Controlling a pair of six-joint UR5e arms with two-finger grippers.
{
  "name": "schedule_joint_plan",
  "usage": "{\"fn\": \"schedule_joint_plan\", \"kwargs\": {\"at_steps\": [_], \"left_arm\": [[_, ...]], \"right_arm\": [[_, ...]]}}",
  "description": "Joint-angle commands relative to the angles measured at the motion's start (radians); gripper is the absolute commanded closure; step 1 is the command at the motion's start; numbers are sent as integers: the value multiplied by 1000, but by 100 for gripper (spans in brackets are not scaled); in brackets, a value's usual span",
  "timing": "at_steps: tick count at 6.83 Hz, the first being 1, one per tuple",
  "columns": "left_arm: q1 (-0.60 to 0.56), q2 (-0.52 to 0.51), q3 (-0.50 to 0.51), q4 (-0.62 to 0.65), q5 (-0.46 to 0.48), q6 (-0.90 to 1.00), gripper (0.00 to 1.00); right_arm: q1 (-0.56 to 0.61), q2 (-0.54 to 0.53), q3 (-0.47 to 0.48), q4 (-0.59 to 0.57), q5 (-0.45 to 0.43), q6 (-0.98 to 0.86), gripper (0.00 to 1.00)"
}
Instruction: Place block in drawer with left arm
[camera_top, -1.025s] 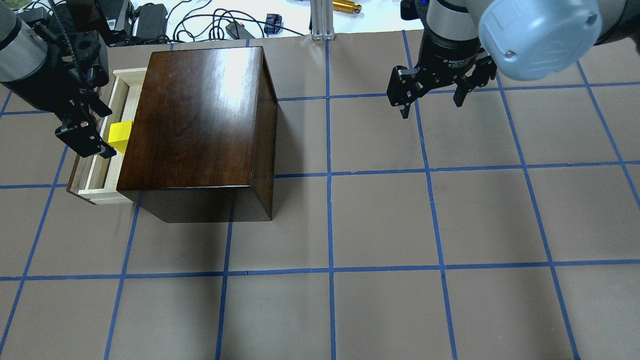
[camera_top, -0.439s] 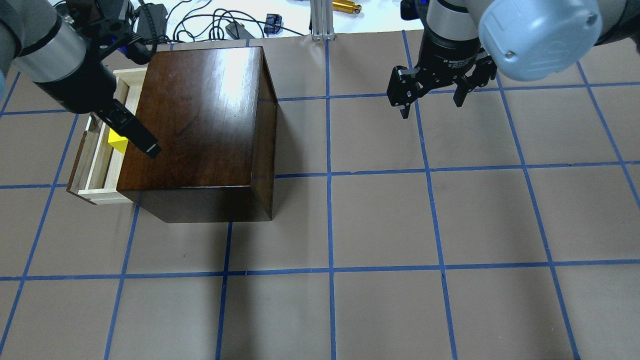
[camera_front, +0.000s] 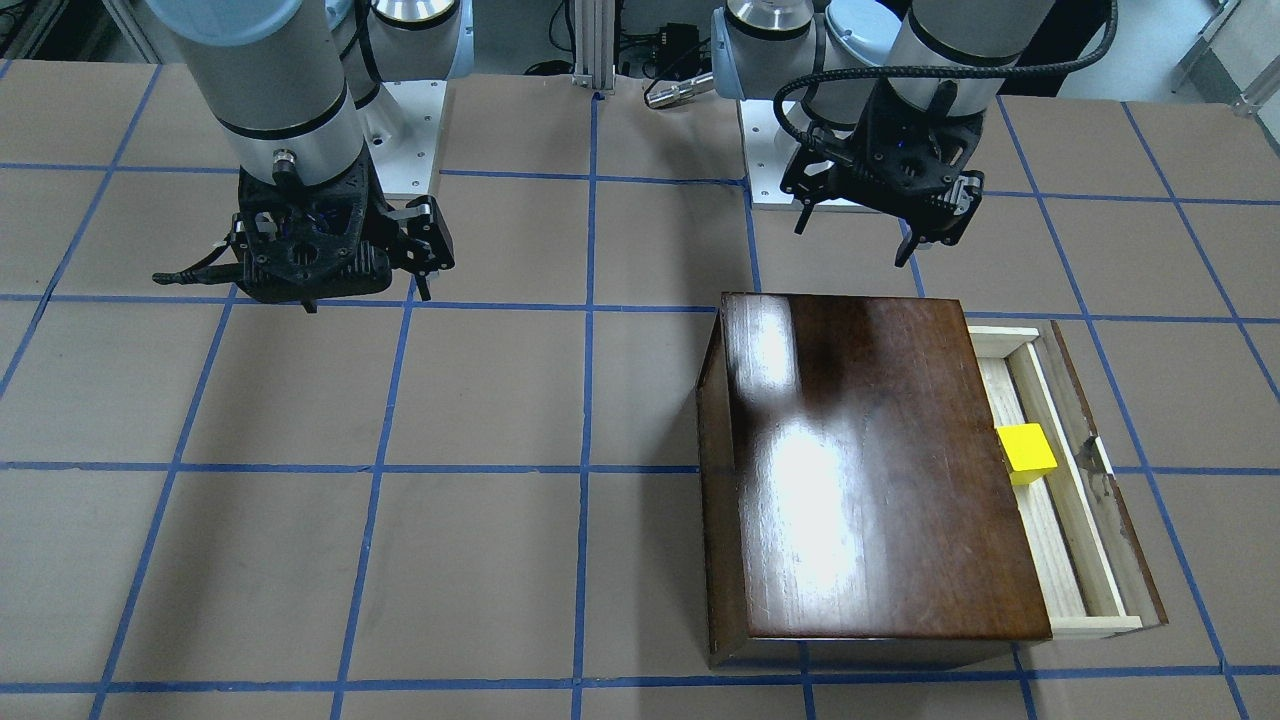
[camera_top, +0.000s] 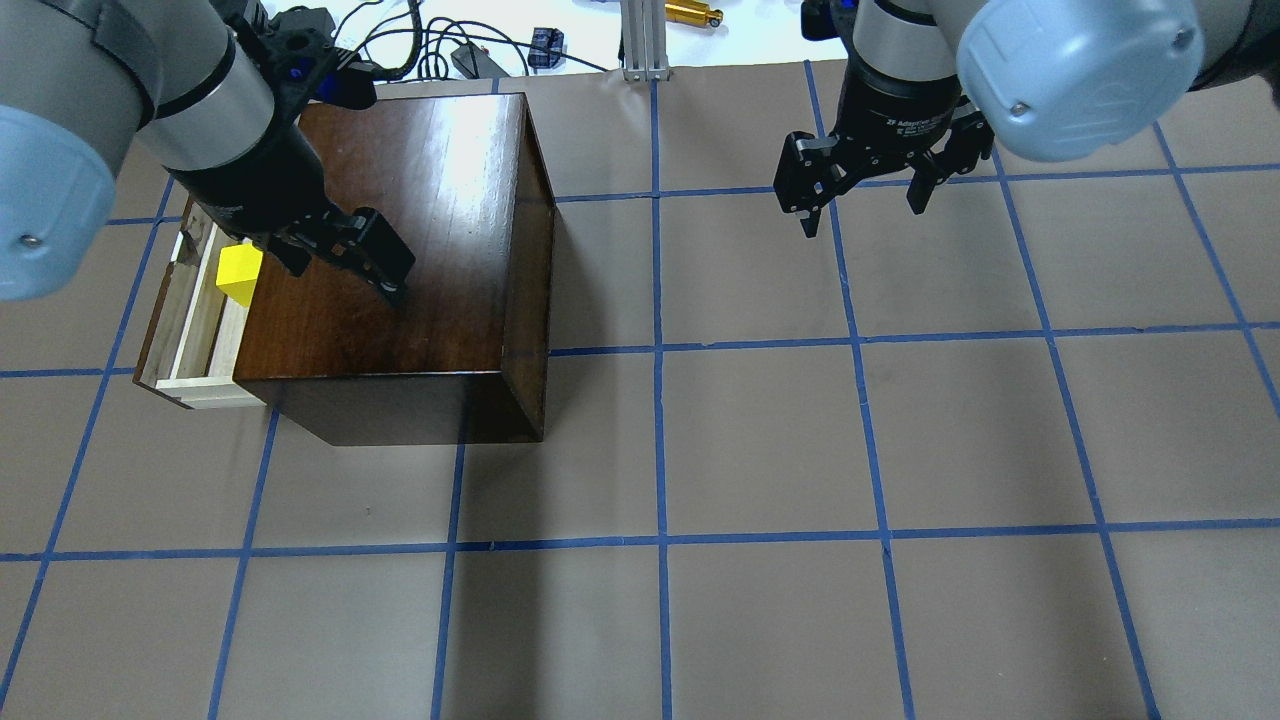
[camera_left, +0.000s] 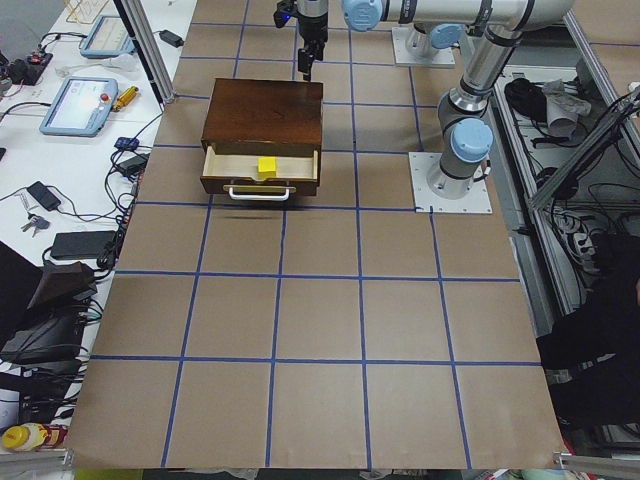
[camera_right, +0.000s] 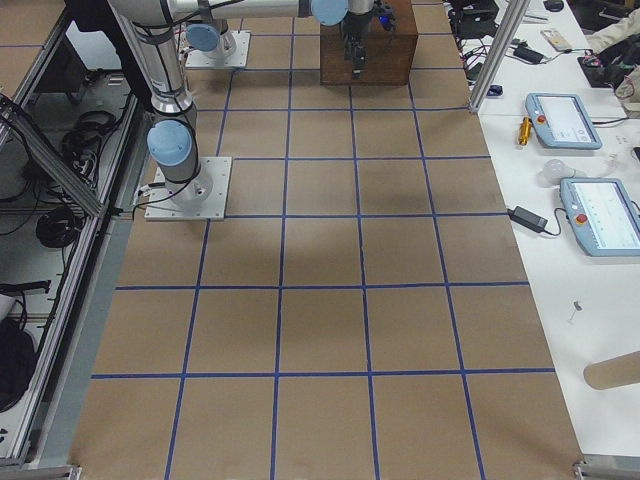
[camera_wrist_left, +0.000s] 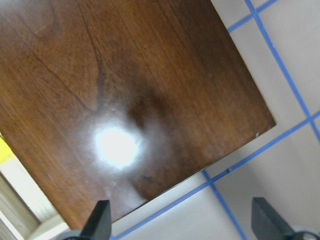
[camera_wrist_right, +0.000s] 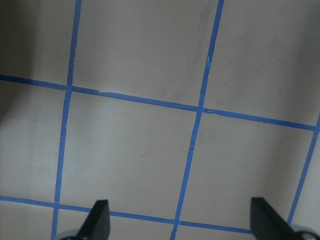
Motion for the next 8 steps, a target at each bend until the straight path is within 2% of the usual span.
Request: {"fn": "schedule_joint_plan", "kwargs": {"at_steps": [1, 3, 8], "left_arm": [[-18, 2, 0, 36, 3, -245, 0], [-18, 24, 2, 44, 4, -298, 0], [-17, 24, -1, 44, 40, -292, 0]], "right_arm": [[0, 0, 0, 0, 0, 0, 0], [0, 0, 0, 0, 0, 1, 0], [0, 0, 0, 0, 0, 0, 0]]}}
